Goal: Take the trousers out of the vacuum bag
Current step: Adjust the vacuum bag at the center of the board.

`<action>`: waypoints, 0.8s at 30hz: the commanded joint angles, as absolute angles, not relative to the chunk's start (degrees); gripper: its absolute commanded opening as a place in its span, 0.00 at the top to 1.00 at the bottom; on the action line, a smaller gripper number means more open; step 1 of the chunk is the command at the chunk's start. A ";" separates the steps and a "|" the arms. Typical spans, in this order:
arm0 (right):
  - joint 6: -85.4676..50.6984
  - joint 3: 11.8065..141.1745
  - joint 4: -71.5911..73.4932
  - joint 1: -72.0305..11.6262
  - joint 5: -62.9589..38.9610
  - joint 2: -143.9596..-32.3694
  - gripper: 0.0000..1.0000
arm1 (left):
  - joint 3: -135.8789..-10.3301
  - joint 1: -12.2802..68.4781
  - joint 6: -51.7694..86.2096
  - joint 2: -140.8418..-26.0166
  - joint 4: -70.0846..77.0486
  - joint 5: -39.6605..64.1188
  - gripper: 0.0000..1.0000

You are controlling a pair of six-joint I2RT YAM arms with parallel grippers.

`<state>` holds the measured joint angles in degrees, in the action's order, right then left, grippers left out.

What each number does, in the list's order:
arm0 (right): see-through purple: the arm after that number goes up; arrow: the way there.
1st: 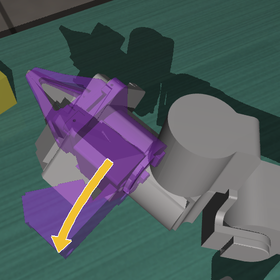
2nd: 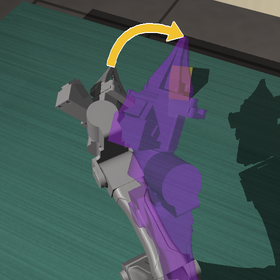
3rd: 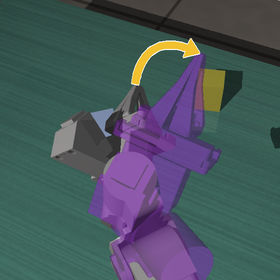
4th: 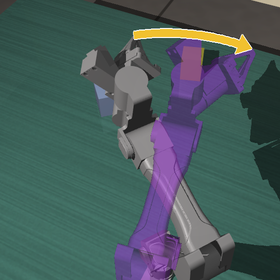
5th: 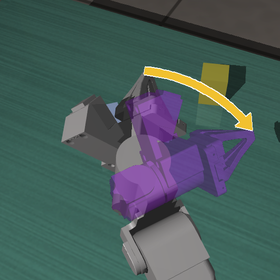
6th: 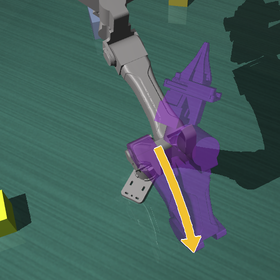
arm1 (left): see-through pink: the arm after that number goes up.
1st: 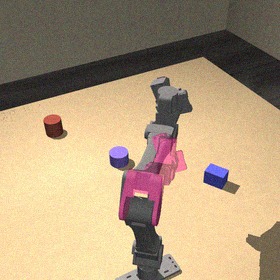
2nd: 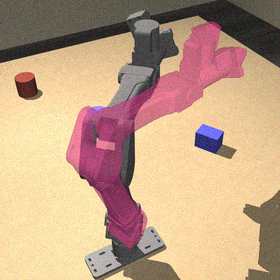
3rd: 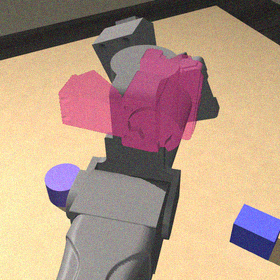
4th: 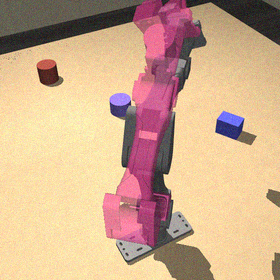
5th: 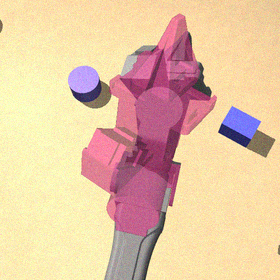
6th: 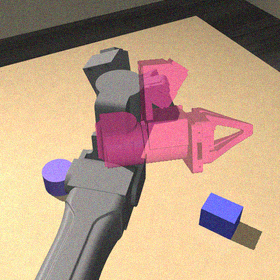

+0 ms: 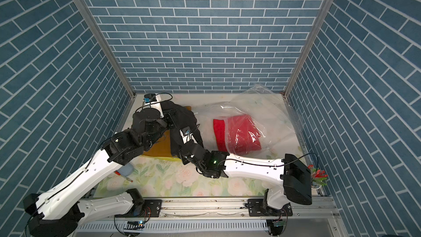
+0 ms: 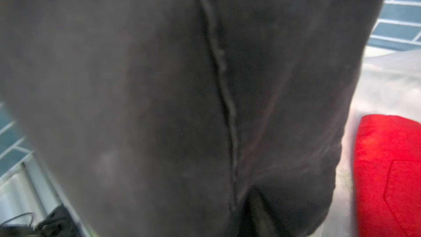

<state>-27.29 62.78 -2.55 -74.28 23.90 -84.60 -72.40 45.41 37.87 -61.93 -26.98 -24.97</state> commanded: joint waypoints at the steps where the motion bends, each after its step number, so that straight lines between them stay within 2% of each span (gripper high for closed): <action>1: -19.81 62.09 -2.47 -72.31 18.28 -80.14 0.77 | -75.35 44.32 37.70 -59.71 -25.62 -24.76 1.00; 4: -15.98 63.80 -6.41 -70.70 17.19 -78.98 0.93 | -76.22 43.88 37.95 -59.70 -26.98 -23.76 1.00; 7: -12.97 66.18 -10.36 -69.19 16.17 -78.20 1.00 | -77.34 43.46 38.06 -60.28 -28.92 -22.95 1.00; 17: -6.18 73.58 -17.04 -63.76 17.02 -74.97 1.00 | -82.88 40.02 36.31 -62.33 -35.50 -19.59 1.00; 24: -1.15 83.23 -20.52 -60.77 17.60 -78.13 1.00 | -86.16 37.11 33.17 -63.73 -37.41 -16.55 1.00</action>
<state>-4.67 78.30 -21.61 -62.02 16.08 -78.00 -83.70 38.63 36.10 -63.51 -37.32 -17.82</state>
